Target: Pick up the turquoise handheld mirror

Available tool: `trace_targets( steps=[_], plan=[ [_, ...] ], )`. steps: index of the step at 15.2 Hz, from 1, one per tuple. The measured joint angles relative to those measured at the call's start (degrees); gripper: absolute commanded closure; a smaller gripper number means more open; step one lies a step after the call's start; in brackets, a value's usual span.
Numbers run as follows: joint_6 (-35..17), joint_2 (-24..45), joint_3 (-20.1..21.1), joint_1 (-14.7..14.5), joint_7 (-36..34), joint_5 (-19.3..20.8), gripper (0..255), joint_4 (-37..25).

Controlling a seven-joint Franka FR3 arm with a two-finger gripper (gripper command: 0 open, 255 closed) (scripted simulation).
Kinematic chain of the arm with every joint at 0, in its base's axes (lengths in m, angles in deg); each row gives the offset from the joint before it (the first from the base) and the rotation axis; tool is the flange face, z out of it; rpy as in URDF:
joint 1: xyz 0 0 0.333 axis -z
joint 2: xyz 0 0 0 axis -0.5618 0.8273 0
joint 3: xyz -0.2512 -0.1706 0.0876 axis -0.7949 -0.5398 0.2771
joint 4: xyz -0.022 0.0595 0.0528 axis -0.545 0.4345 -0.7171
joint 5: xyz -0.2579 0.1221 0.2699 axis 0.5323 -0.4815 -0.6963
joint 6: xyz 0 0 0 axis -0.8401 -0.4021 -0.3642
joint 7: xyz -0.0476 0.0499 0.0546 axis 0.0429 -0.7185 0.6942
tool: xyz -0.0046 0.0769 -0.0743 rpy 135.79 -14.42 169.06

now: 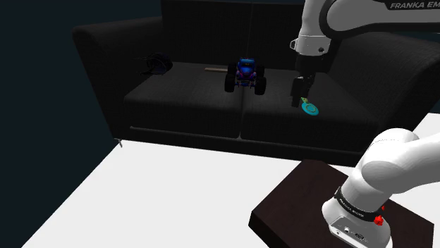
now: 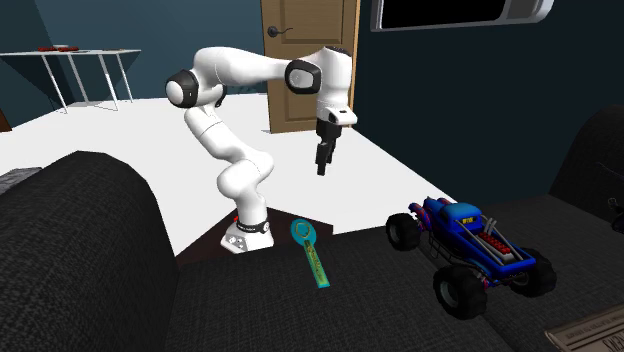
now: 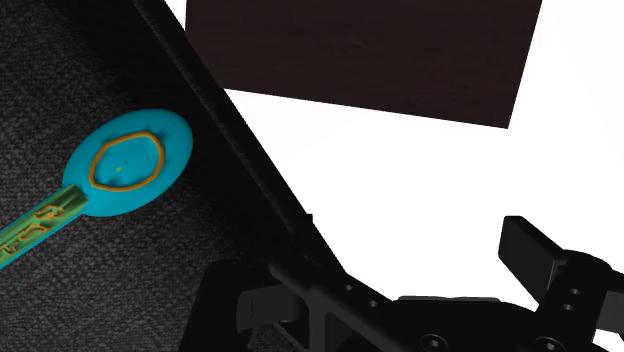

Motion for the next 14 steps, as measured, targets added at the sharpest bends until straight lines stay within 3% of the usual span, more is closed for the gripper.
trace_targets(
  steps=[3,14],
  plan=[
    [-1.13,1.09,-0.96,1.27,-0.85,0.17,0,-0.24],
    [-11.85,10.38,-11.55,12.29,-6.00,1.70,0,-1.20]
  ],
)
